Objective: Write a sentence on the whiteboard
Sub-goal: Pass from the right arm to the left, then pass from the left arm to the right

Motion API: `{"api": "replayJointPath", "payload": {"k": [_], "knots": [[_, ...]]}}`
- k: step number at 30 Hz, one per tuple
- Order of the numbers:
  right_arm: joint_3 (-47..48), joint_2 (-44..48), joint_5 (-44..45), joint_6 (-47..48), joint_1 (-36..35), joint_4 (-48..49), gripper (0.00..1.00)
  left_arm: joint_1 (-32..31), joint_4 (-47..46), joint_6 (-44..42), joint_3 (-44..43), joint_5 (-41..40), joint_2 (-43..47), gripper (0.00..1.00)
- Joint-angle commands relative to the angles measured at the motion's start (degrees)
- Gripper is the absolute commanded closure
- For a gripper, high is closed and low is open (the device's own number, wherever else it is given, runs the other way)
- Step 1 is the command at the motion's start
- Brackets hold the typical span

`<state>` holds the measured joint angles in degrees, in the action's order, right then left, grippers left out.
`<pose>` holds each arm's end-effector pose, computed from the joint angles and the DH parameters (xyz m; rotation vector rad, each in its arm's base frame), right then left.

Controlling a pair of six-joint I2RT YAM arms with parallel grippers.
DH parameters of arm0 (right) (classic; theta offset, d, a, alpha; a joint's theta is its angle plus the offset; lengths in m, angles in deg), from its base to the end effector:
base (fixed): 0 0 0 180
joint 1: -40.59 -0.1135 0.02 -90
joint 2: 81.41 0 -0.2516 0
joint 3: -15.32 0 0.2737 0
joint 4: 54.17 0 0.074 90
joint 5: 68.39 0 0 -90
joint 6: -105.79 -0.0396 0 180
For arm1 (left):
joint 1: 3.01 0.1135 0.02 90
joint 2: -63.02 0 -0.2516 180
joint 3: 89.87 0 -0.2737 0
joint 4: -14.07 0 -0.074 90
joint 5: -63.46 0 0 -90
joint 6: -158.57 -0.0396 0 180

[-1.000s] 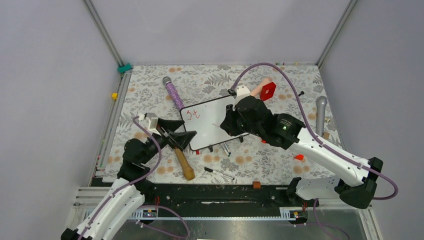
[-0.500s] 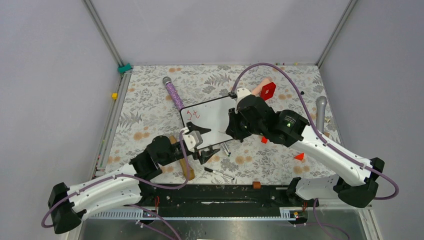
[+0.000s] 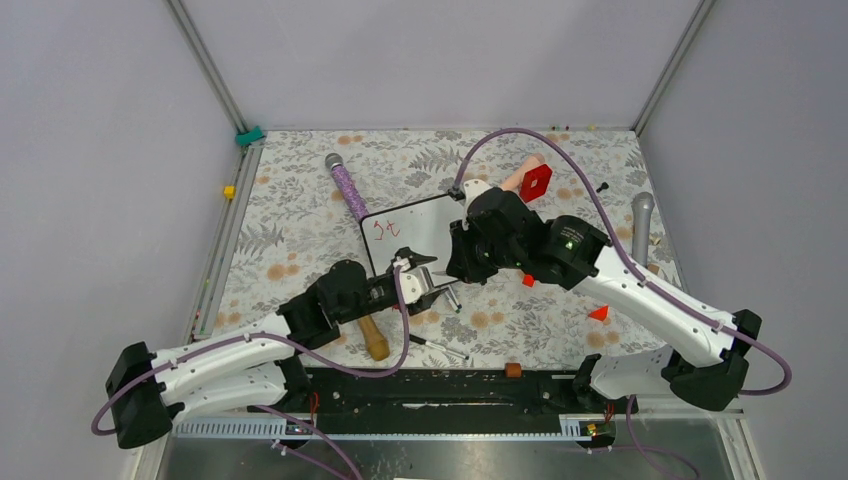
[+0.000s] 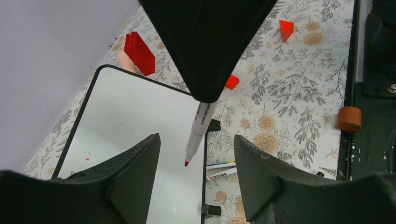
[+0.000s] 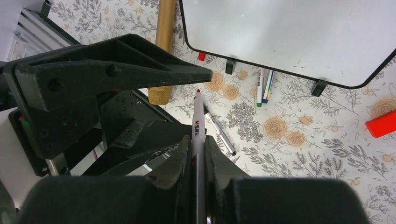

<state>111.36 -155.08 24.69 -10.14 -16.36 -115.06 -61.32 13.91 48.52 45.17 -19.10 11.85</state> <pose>0.1606 0.2429 0.3884 -0.5970 2.2649 0.7001 0.1254 -0.2128 0.2680 1.1575 1.2620 -0.6090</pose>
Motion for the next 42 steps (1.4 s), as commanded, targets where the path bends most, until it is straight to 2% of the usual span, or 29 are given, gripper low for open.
{"api": "replayJointPath", "payload": {"k": [1, 7, 13, 14, 17, 20, 25, 29, 32, 42], "knots": [[2.48, -0.53, -2.55, 0.12, 0.13, -0.45, 1.0, -0.23, -1.74, -2.64, -3.67, 1.54, -1.06, 0.43], [2.16, -1.12, -2.81, 0.03, 0.21, -0.39, 1.0, -0.23, -2.03, -3.11, -4.7, 3.3, -2.64, 0.69], [1.89, -1.67, -2.9, -0.24, 0.17, -0.41, 1.0, -0.36, -2.73, -3.95, -4.55, 5.48, -3.17, 0.71], [1.75, -1.7, -2.9, -0.32, 0.16, -0.38, 1.0, -0.32, -2.74, -4.02, -4.58, 5.58, -3.09, 0.75], [1.45, -1.74, -3.64, -0.47, 0.16, -0.39, 1.0, -0.32, -2.14, -4.35, -5.0, 5.91, -3.2, 1.0], [1.31, -2.19, -6.01, -0.59, 0.17, -0.45, 0.99, -0.32, -1.28, -4.53, -5.31, 5.3, -3.5, 1.0], [0.62, -2.63, -7.99, -1.33, 0.17, -0.39, 0.87, -0.34, -1.64, -4.51, -4.48, 4.39, -2.7, 1.0], [0.24, -2.16, -8.04, -1.23, 0.17, -0.43, 0.69, -0.32, -0.73, -5.07, -4.32, 3.59, -2.26, 1.0], [-0.05, -1.77, -8.32, -1.13, 0.17, -0.49, 0.65, -0.32, -0.59, -5.08, -4.33, 3.39, -2.2, 1.0], [-0.38, -1.77, -8.72, -0.43, 0.17, -1.83, 0.65, -0.36, -0.47, -5.86, -4.14, 2.72, -2.24, 1.0]]}}
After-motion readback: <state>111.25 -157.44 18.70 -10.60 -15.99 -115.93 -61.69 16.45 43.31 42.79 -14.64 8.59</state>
